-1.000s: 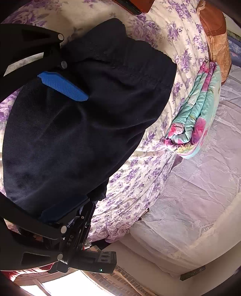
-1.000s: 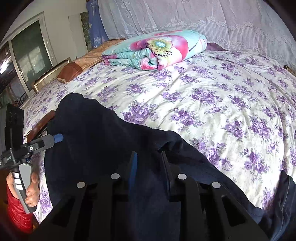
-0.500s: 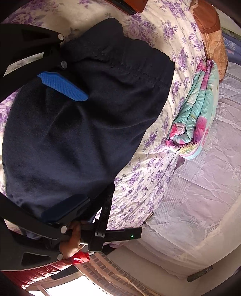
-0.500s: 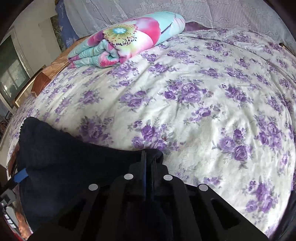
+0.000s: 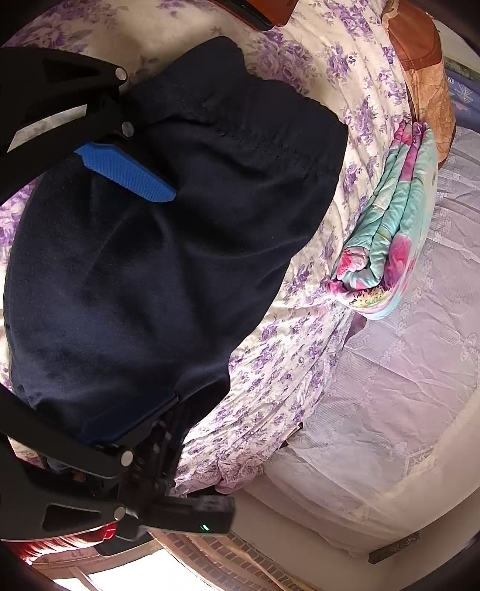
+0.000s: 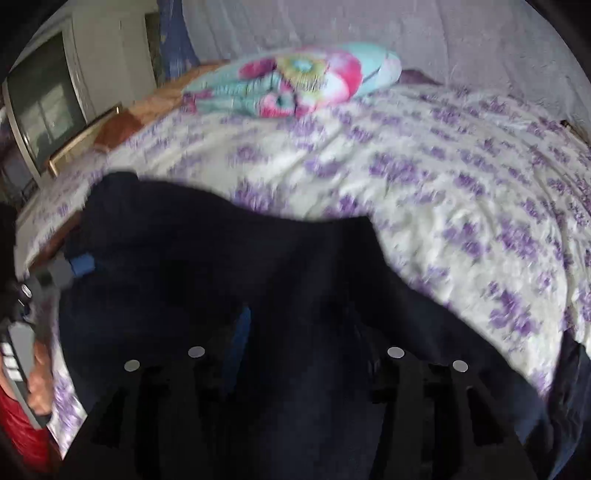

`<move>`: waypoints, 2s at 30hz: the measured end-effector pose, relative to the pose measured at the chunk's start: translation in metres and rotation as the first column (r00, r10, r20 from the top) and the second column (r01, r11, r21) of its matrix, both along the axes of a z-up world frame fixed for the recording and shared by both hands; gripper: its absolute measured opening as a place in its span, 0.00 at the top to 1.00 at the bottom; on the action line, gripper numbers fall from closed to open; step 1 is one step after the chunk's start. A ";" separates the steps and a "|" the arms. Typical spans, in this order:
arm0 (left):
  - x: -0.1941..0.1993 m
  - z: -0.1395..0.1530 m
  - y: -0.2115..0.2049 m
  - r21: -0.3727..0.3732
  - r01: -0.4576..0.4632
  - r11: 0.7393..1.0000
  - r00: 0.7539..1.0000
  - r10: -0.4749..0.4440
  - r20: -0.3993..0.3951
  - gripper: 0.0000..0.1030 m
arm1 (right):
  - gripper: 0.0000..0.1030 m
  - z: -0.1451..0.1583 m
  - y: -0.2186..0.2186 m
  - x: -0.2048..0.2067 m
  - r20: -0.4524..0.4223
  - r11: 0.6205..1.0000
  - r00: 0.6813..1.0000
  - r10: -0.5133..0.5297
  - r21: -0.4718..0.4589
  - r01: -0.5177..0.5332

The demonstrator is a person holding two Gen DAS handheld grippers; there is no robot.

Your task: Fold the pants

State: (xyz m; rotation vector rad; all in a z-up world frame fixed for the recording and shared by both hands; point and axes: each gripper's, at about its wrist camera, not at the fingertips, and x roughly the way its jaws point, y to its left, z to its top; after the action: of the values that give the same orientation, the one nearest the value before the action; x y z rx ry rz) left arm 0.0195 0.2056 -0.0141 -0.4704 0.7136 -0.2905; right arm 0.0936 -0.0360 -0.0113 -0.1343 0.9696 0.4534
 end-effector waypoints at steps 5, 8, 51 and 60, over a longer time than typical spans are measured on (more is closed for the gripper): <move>-0.001 0.000 -0.003 0.022 -0.006 1.000 1.000 0.006 0.002 0.05 | 0.48 0.028 -0.031 -0.011 0.046 0.988 0.997 -0.068 0.145 0.060; -0.002 0.000 -0.002 0.017 -0.008 1.000 1.000 0.008 0.006 0.05 | 0.45 0.059 -0.065 -0.017 0.178 0.986 0.969 -0.168 0.035 0.165; -0.008 0.000 0.012 -0.117 0.007 0.993 1.000 -0.005 0.019 0.05 | 0.79 0.062 -0.343 -0.314 0.151 0.606 0.597 -0.788 0.364 0.707; -0.061 0.028 -0.045 0.154 0.058 0.986 0.993 -0.073 0.093 0.05 | 0.49 0.049 -0.219 -0.224 0.224 0.898 0.871 -0.438 0.160 0.410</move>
State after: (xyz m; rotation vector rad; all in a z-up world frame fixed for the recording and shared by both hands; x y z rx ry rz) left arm -0.0410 0.1606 0.0140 -0.2864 0.6500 -0.3168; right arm -0.1304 -0.2550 0.0381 0.1184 0.6908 0.0749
